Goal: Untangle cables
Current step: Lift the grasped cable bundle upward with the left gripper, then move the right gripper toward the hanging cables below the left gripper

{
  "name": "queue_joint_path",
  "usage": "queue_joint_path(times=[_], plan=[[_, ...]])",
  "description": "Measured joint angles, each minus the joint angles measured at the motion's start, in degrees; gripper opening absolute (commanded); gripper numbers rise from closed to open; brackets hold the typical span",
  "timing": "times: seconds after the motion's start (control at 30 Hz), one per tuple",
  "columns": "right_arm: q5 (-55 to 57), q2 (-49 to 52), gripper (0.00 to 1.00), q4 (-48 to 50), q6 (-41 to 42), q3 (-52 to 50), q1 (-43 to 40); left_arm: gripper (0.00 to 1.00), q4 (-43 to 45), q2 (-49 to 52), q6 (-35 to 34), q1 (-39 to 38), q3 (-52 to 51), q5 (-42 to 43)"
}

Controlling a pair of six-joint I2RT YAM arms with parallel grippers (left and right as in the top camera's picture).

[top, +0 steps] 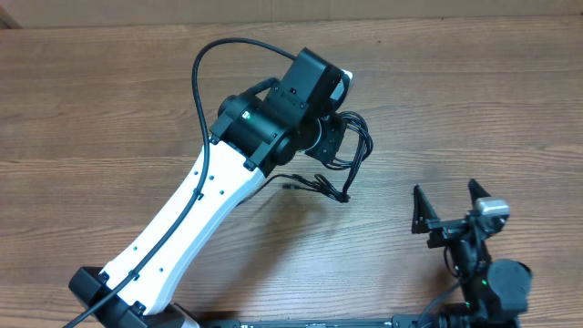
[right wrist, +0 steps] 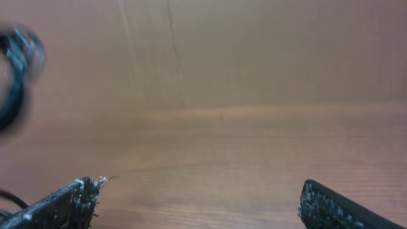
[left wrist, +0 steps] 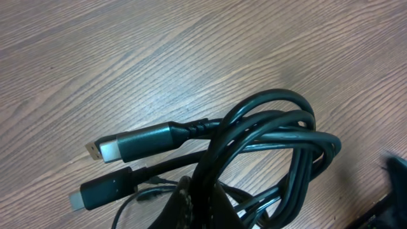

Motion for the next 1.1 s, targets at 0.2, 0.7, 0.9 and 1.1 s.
queue_joint_path(times=[0.2, 0.7, 0.9, 1.1], plan=[[-1.79, 2.10, 1.00, -13.81, 3.41, 14.27, -0.02, 0.04, 0.00, 0.00, 0.00, 0.00, 0.00, 0.02], [-23.91, 20.61, 1.00, -24.74, 18.91, 31.74, 0.00, 0.04, -0.17, 0.00, -0.07, 0.00, 0.00, 4.90], [-26.91, 21.81, 1.00, -24.90, 24.59, 31.74, 0.00, 0.04, -0.44, 0.00, -0.07, 0.00, 0.00, 6.51], [-29.03, 21.79, 1.00, -24.92, 26.67, 31.74, 0.00, 0.04, -2.25, 0.00, -0.04, 0.00, 0.00, 7.50]])
